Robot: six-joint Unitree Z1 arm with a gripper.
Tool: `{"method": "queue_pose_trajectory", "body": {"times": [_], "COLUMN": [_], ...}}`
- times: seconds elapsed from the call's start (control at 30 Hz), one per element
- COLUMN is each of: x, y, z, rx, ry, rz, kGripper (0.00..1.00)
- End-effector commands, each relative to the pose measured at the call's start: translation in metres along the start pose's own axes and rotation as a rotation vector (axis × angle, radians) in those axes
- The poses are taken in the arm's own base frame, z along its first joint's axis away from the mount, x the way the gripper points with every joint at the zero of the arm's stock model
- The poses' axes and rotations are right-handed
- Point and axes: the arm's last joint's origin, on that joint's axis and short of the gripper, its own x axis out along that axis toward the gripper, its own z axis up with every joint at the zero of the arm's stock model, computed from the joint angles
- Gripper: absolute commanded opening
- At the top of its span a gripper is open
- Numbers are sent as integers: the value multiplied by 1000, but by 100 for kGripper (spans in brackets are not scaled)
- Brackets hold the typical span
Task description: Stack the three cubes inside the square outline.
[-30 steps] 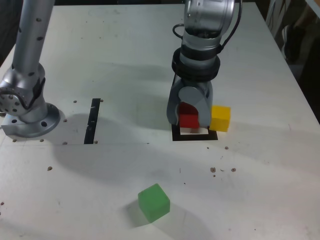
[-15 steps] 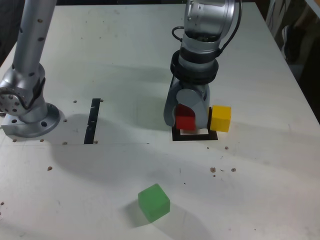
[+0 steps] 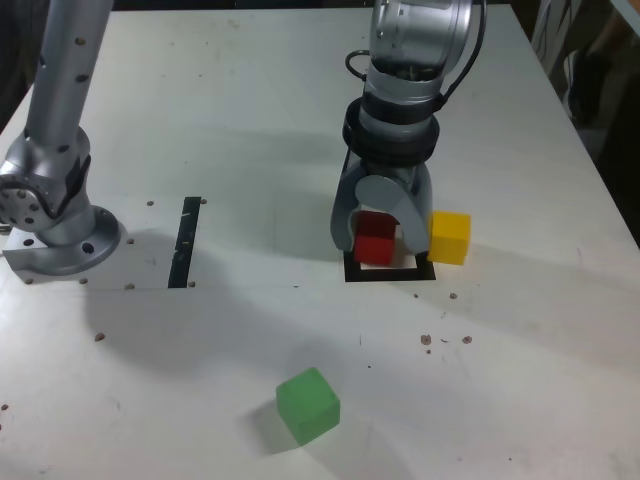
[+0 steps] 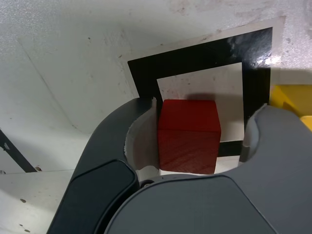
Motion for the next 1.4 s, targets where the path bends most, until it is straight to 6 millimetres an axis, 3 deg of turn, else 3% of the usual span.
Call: {"method": "queue_pose_trajectory", "body": {"times": [0.0,0.47,0.7,0.93,1.37], "x": [-3,-45,-61,-61,-38], "y": [0,-11,-25,-29,-29], "z": [0,-21,-6,9,47], "rx": [1,-16,30,57,86], "ry": [-10,-86,-150,-120,-102], "rz": [1,59,111,142,153], "kGripper": [93,99,99,99,97]}}
